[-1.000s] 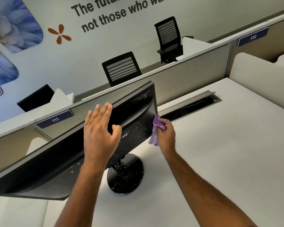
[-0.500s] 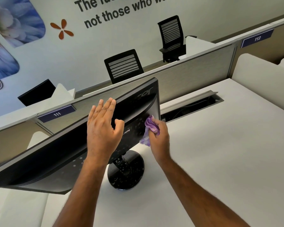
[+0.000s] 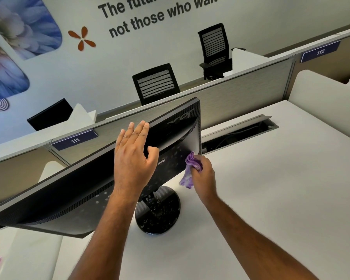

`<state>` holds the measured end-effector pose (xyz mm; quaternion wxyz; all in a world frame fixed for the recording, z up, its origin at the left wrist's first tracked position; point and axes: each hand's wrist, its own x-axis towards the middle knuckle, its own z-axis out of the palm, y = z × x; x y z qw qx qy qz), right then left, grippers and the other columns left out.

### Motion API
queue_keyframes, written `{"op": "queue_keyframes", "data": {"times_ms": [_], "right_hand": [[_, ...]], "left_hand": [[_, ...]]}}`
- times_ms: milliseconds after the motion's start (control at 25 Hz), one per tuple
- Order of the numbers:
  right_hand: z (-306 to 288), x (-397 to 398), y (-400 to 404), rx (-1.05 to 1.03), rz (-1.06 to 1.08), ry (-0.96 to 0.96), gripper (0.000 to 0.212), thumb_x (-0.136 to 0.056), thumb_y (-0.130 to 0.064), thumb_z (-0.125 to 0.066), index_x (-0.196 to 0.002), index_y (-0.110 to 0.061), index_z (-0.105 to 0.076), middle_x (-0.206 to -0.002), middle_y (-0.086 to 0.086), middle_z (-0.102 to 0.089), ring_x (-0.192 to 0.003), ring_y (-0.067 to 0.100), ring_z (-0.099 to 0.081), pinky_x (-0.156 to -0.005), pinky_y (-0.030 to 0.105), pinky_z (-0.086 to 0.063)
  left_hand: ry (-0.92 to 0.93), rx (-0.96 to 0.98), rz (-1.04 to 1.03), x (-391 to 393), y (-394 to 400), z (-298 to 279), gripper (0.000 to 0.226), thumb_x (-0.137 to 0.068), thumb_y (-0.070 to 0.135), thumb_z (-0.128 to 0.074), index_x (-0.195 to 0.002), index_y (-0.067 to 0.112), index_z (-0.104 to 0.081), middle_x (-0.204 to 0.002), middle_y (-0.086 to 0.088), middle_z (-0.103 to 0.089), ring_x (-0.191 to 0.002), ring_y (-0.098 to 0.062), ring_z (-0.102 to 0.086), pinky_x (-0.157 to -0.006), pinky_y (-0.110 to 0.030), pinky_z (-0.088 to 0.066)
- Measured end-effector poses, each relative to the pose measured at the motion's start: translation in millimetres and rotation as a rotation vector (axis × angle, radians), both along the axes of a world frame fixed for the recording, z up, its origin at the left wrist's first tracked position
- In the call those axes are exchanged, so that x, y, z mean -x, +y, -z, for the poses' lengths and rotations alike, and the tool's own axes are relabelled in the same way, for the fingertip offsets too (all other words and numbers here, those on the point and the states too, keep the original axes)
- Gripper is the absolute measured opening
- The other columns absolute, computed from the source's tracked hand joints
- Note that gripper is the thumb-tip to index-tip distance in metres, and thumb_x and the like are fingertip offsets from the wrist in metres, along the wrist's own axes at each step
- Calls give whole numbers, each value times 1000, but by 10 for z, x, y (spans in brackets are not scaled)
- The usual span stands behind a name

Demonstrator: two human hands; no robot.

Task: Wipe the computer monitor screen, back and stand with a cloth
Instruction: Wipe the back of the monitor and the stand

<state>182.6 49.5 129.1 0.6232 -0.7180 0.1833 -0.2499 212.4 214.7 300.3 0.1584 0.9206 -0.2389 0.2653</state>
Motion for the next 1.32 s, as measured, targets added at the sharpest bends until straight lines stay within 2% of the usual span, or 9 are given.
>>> {"op": "queue_keyframes", "data": {"times_ms": [80, 240, 560, 760, 840, 1000, 1120, 1200, 1320], "right_hand": [[-258, 5, 20, 62, 33, -149, 34, -96, -2, -66, -127, -15, -64, -117, -1, -64, -111, 14, -63, -93, 24, -57], [-474, -24, 24, 133, 35, -293, 38, -92, 4, -69, -126, -13, -65, -116, -4, -61, -110, 11, -63, -93, 22, -56], [-58, 69, 53, 186, -82, 40, 35, -98, -13, -68, -132, -14, -61, -123, 4, -65, -109, 12, -61, -97, 40, -59], [-595, 47, 81, 254, -9, -266, 34, -95, -9, -71, -128, -11, -63, -118, 2, -62, -108, 6, -61, -92, 14, -53], [-626, 19, 86, 298, -12, -303, 36, -93, -11, -73, -128, -9, -63, -118, 4, -62, -107, 5, -60, -91, 8, -49], [-168, 9, 84, 290, -102, -84, 35, -95, -17, -73, -127, -13, -59, -119, 5, -62, -107, 15, -64, -89, 19, -57], [17, 18, 61, 285, -160, 105, 36, -96, -22, -71, -128, -16, -57, -122, 4, -62, -111, 21, -66, -87, 18, -55], [-99, 16, 62, 273, -140, 52, 35, -95, -22, -72, -126, -15, -58, -119, 4, -62, -106, 16, -66, -83, 11, -53], [-512, 8, 96, 318, -81, -214, 36, -93, -15, -76, -124, -14, -59, -116, 3, -59, -102, 6, -61, -82, 6, -49]], "left_hand": [[1, 4, 1, -11, 6, -3, 63, -96, 30, -42, -157, 13, -46, -162, -4, -45, -156, -18, -30, -131, -43, -17], [0, -2, -5, -50, 7, 4, 63, -96, 29, -44, -157, 14, -46, -162, -4, -45, -156, -19, -30, -131, -45, -18], [15, -3, -13, -45, 3, 8, 63, -96, 30, -43, -158, 15, -44, -164, -2, -42, -157, -16, -27, -132, -43, -15], [5, -1, -14, -57, 3, 12, 62, -96, 29, -43, -157, 15, -46, -162, -3, -44, -157, -17, -28, -132, -42, -15], [6, -5, -22, -65, 8, 18, 62, -96, 29, -44, -157, 15, -45, -163, -3, -44, -157, -17, -28, -132, -41, -14], [3, -10, -18, -64, -14, 26, 62, -97, 29, -45, -158, 15, -44, -163, -3, -43, -157, -17, -28, -132, -40, -13], [-4, -5, -14, -49, -11, 27, 62, -97, 28, -45, -157, 15, -45, -163, -2, -44, -157, -16, -28, -132, -41, -14], [-4, -5, -17, -41, 12, 30, 62, -96, 28, -45, -157, 15, -45, -163, -2, -43, -157, -16, -27, -132, -41, -14], [4, -7, -20, -62, 9, 25, 63, -96, 29, -43, -158, 15, -44, -163, -3, -43, -157, -17, -27, -132, -40, -13]]}}
